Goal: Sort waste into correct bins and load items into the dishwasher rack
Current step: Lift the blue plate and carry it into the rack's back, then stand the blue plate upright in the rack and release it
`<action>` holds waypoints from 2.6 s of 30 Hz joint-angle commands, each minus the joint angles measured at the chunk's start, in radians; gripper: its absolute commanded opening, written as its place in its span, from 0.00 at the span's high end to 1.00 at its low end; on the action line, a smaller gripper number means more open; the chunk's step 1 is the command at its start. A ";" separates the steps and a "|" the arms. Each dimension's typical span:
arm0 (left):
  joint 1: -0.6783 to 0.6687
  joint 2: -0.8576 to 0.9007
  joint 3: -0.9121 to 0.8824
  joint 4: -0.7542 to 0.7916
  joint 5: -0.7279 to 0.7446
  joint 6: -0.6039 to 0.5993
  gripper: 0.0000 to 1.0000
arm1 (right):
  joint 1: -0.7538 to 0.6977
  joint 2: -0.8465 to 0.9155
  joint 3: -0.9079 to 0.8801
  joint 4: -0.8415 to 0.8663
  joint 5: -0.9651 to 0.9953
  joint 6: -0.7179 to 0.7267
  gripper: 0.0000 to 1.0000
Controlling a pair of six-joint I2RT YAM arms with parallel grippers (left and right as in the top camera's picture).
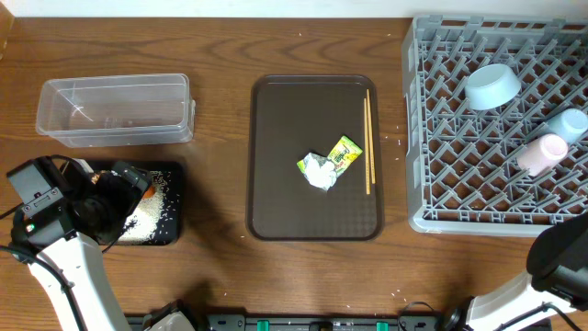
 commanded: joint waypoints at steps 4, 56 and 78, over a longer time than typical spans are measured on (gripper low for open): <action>0.006 0.002 0.002 -0.002 0.009 0.009 0.02 | -0.023 0.085 0.014 0.129 0.085 -0.233 0.99; 0.006 0.002 0.002 -0.002 0.009 0.009 0.02 | 0.116 0.296 0.014 0.287 0.079 -0.496 0.96; 0.006 0.002 0.002 -0.002 0.009 0.009 0.02 | 0.092 0.303 -0.014 0.491 0.130 -0.841 0.99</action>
